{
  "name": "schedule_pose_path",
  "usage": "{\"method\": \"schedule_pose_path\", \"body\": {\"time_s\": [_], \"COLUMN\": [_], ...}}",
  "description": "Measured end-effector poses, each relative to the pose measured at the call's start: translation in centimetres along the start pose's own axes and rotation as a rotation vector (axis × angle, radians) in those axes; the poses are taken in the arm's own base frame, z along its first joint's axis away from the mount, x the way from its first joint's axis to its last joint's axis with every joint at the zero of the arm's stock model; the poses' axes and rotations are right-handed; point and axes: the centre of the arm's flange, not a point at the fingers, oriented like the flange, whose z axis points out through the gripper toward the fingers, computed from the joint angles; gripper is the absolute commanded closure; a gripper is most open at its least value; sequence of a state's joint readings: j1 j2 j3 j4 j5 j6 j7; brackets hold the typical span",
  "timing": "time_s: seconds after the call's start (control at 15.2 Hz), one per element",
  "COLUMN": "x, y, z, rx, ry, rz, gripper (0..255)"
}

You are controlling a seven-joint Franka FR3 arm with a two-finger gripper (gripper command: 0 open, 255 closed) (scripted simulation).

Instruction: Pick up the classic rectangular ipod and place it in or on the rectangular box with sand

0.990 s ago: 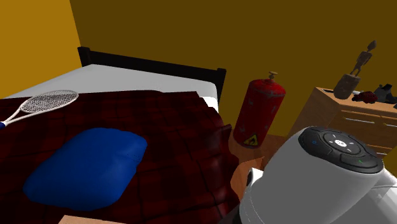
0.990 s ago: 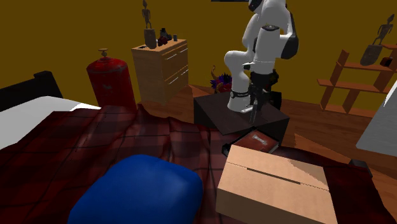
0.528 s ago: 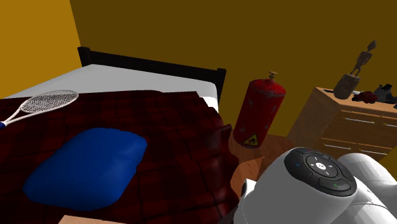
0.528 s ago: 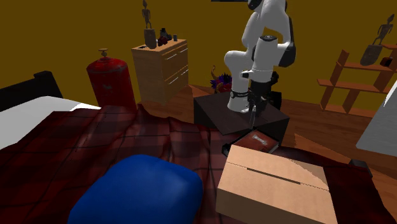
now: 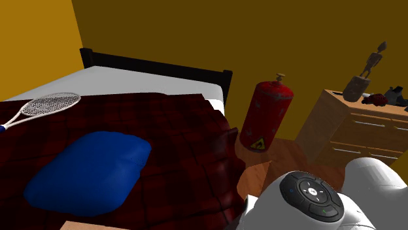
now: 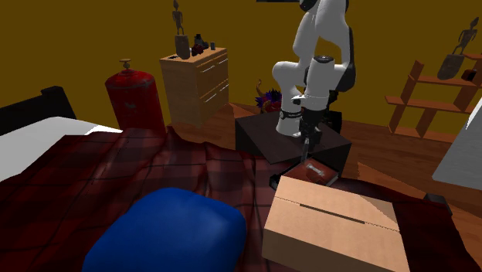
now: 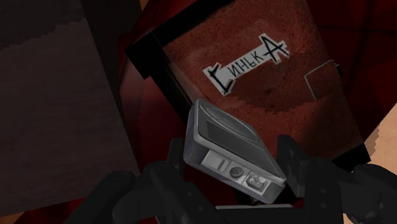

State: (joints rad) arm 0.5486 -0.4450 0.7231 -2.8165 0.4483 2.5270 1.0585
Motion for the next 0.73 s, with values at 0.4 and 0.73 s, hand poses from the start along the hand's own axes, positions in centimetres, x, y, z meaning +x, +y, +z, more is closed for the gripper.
{"method": "schedule_pose_path", "body": {"time_s": [0.4, 0.73], "x": [-0.02, -0.03], "y": [0.03, 0.02], "z": [0.46, 0.46], "rx": [0.001, 0.001], "ry": [0.0, 0.0], "rz": [0.0, 0.0], "gripper": [255, 0]}}
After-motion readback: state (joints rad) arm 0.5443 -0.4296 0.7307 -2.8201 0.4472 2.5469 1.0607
